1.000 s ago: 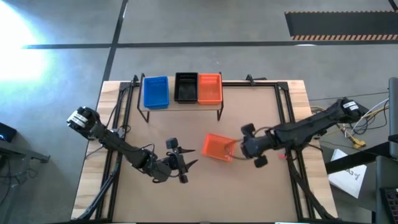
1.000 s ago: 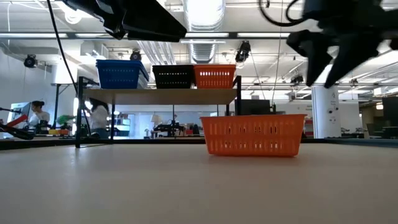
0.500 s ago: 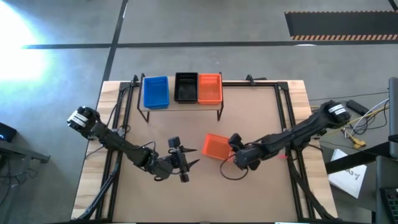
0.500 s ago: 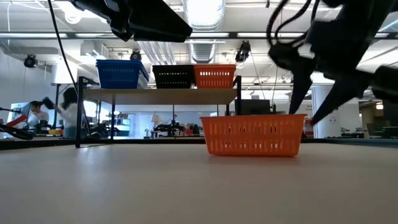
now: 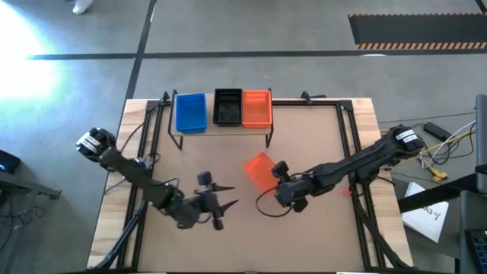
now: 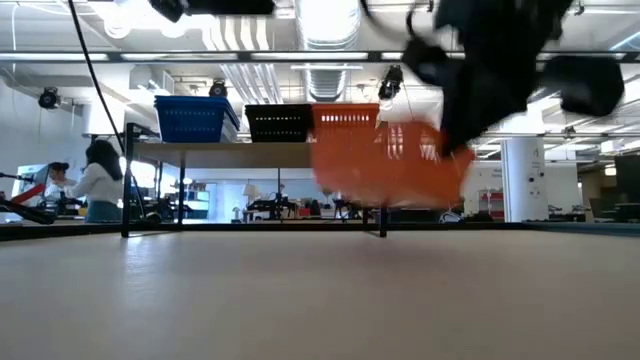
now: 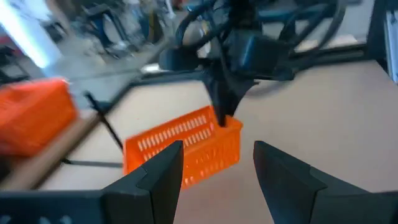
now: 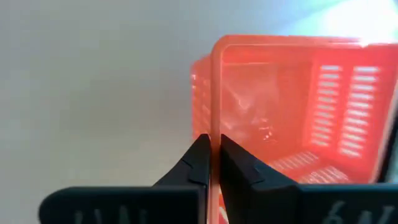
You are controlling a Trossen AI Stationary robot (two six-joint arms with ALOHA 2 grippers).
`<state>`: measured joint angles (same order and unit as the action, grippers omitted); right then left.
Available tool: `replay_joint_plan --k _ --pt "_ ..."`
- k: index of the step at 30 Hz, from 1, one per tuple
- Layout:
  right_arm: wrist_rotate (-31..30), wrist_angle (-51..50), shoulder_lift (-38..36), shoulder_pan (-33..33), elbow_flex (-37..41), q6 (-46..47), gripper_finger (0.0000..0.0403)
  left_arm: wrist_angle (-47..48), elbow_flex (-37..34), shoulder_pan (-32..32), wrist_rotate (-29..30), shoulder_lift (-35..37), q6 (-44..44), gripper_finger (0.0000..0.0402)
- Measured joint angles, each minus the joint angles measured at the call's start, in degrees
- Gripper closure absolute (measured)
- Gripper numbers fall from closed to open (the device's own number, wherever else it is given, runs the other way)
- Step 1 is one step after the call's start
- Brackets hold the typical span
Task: Stack baskets on shelf by color
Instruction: Stack the orange basket on top of the orange basket on the shelf
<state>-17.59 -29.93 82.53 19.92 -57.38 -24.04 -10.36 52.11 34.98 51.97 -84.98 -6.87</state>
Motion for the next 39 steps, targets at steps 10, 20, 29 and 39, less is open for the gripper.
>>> replay_joint_plan --k 10,20,29,39 --pt "-7.1 -0.2 -5.8 -6.2 -22.1 -1.6 0.0393 2.1 -5.7 6.2 17.6 4.5 -6.6 0.0222" --pt "5.0 -8.6 1.6 -30.0 -33.7 3.4 0.0393 1.7 -8.6 5.5 17.7 3.7 -13.8 0.0222" --pt "5.9 -15.3 6.5 -33.7 -36.8 5.2 0.0394 1.4 -8.6 5.5 17.7 3.7 -13.8 0.0222" --pt "5.6 -18.2 7.0 -33.7 -38.6 7.6 0.0377 1.3 -8.6 5.5 17.7 3.7 -13.8 0.0222"
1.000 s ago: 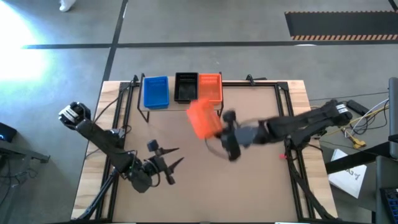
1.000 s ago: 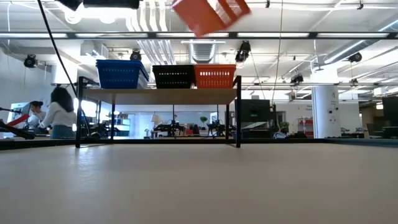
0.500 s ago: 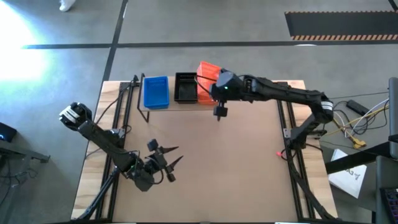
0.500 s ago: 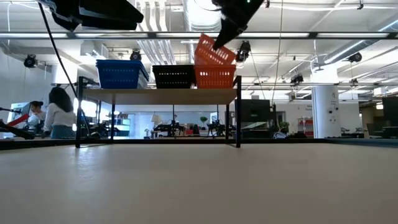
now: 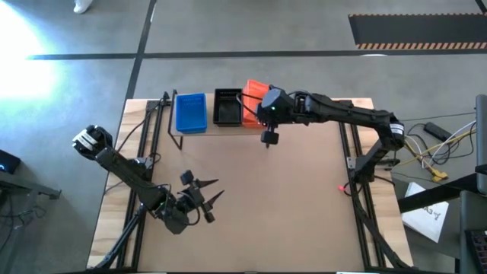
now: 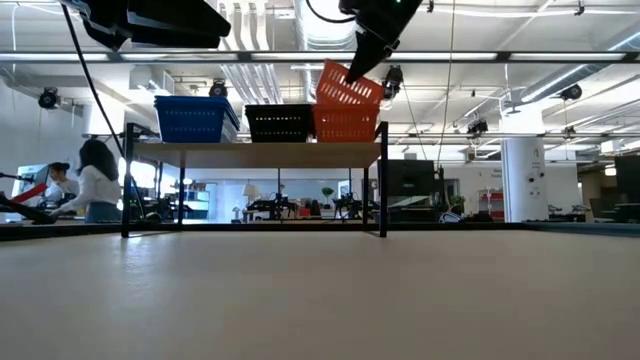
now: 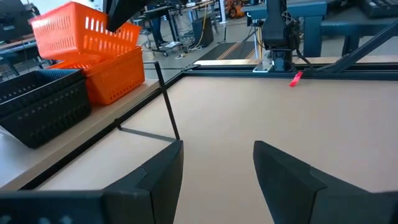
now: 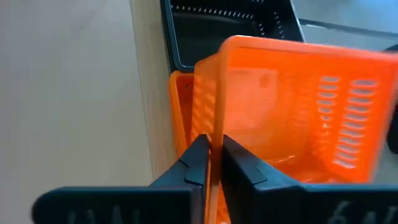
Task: Stack baskets on shelf by color
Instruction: Stack the orange basket on top of the orange basket on the shelf, then adjust the bins on the shelf
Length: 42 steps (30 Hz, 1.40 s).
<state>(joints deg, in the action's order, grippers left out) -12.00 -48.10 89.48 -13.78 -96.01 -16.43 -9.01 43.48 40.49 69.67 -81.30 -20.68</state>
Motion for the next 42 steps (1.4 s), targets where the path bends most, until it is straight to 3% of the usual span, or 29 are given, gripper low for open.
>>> replay_joint_plan --k 11,14,17,22,27,31,33,38,42 --pt "1.0 0.1 -0.8 0.0 0.0 -2.5 0.0262 0.0 0.0 0.0 0.0 0.0 0.0 0.0222" --pt "7.7 3.2 -3.7 0.0 2.3 -2.7 0.0246 0.0 -0.1 0.0 0.0 0.0 0.0 0.0222" --pt "12.0 8.8 -7.8 0.5 7.8 -2.7 0.0249 0.0 -0.6 0.0 0.0 0.0 0.0 0.0222" --pt "11.9 14.0 -15.2 1.0 17.9 -0.6 0.0276 -1.1 -1.4 -0.4 0.1 -0.1 0.0 0.0222" --pt "12.2 24.1 -29.3 4.8 32.3 4.1 0.0312 -4.1 -1.9 -0.7 1.4 -1.4 0.3 0.0222" --pt "11.8 26.4 -40.5 9.2 45.1 10.6 0.0341 -7.7 -1.9 -3.2 1.8 -2.3 0.5 0.0222" --pt "12.0 27.8 -45.9 12.0 51.2 14.1 0.0353 -10.7 -1.9 -5.5 -2.1 -2.2 2.0 0.0222" --pt "11.3 37.4 -55.8 18.4 65.7 21.6 0.0374 -19.0 -0.8 -13.5 -18.1 0.1 12.5 0.0222" --pt "6.4 46.0 -59.4 22.8 75.1 25.3 0.0382 -17.1 1.8 -23.0 -26.8 5.1 15.0 0.0222"
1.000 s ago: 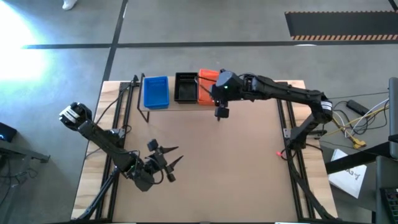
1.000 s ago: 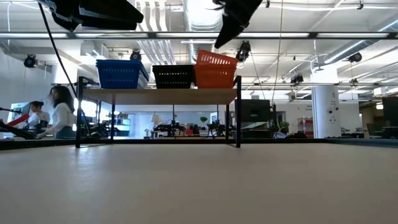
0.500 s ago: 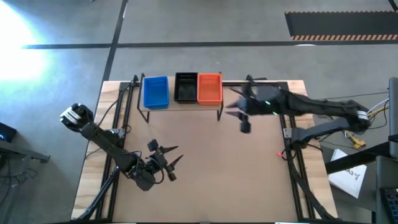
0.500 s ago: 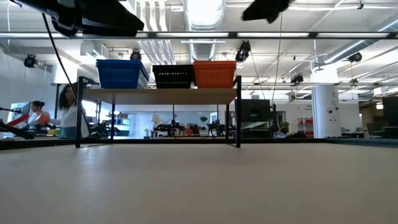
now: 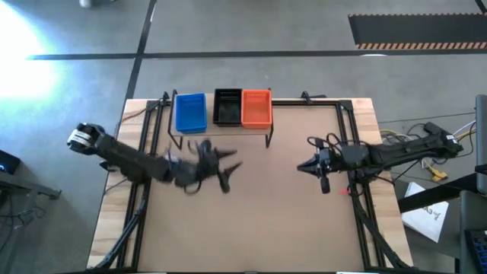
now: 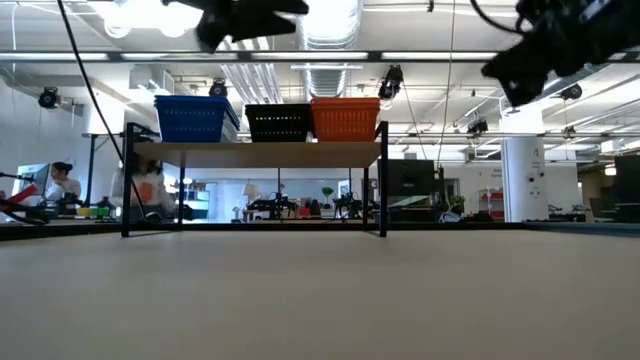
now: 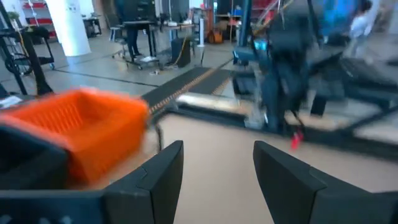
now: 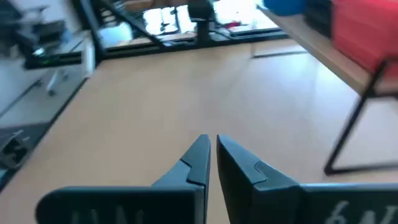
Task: Stack baskets on shelf by color
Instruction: Adjust the bins on the shelf
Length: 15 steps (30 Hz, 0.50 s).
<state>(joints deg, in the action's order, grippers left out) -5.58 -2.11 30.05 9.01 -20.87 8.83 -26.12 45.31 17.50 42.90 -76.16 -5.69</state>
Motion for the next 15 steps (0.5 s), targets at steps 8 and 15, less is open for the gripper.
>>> replay_joint_plan --k 8,15 --pt "-8.1 19.5 0.6 4.0 12.6 3.2 0.0385 42.9 21.9 -26.8 -18.5 3.1 -3.0 0.0259" --pt "-8.2 33.0 2.9 4.1 18.3 3.8 0.0385 56.1 30.5 -41.4 -27.9 -4.9 -1.0 0.0324"
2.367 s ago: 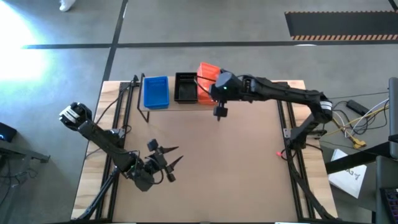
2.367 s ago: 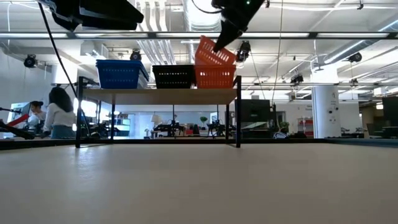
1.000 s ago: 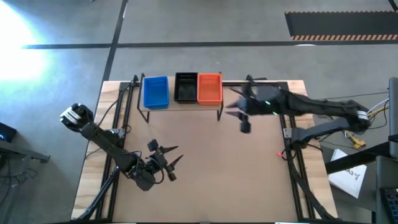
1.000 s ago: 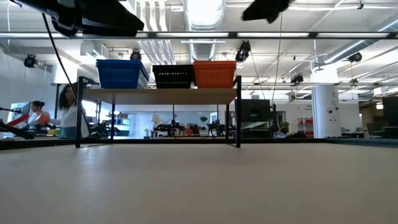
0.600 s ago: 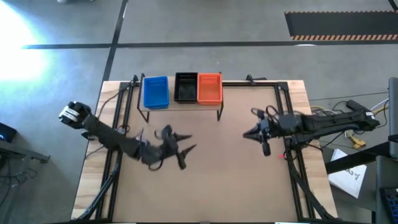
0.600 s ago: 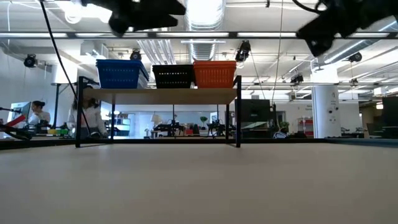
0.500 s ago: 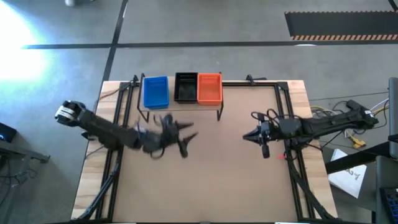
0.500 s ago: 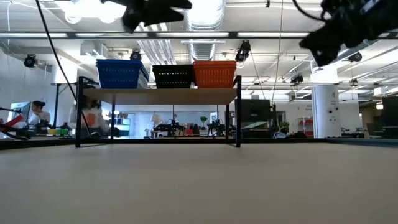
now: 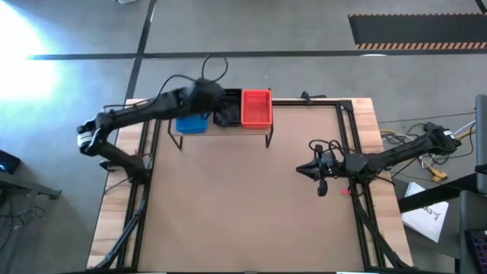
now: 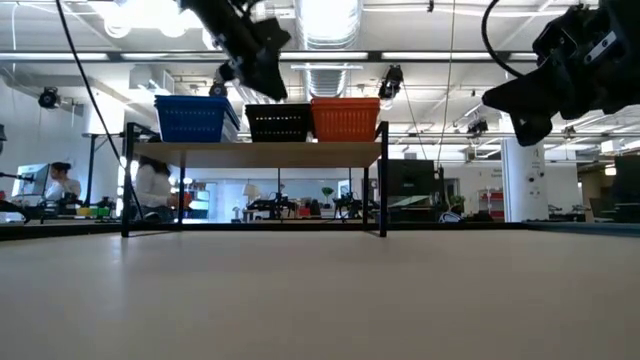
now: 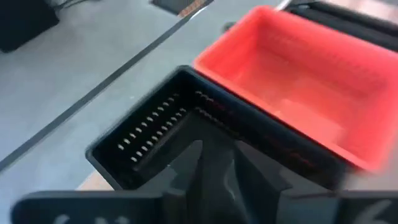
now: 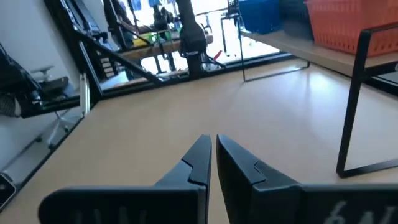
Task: Stack baskets on shelf by color
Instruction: Adjust the bins on the shelf
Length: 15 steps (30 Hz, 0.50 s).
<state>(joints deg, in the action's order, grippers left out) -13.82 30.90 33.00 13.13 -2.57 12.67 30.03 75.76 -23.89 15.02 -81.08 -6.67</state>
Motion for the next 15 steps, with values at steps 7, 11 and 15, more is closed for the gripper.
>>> replay_joint_plan --k 7,11,15 --pt "0.1 0.8 1.5 0.0 0.4 0.4 0.0385 -0.1 1.8 -3.7 0.3 -6.3 2.6 0.0384" --pt "0.1 0.7 2.5 0.0 0.4 0.4 0.0385 0.9 1.8 -3.8 2.6 -6.6 2.5 0.0400" --pt "0.1 0.7 3.7 0.0 0.4 0.4 0.0385 6.2 1.9 -3.8 4.5 -6.0 -0.4 0.0400"
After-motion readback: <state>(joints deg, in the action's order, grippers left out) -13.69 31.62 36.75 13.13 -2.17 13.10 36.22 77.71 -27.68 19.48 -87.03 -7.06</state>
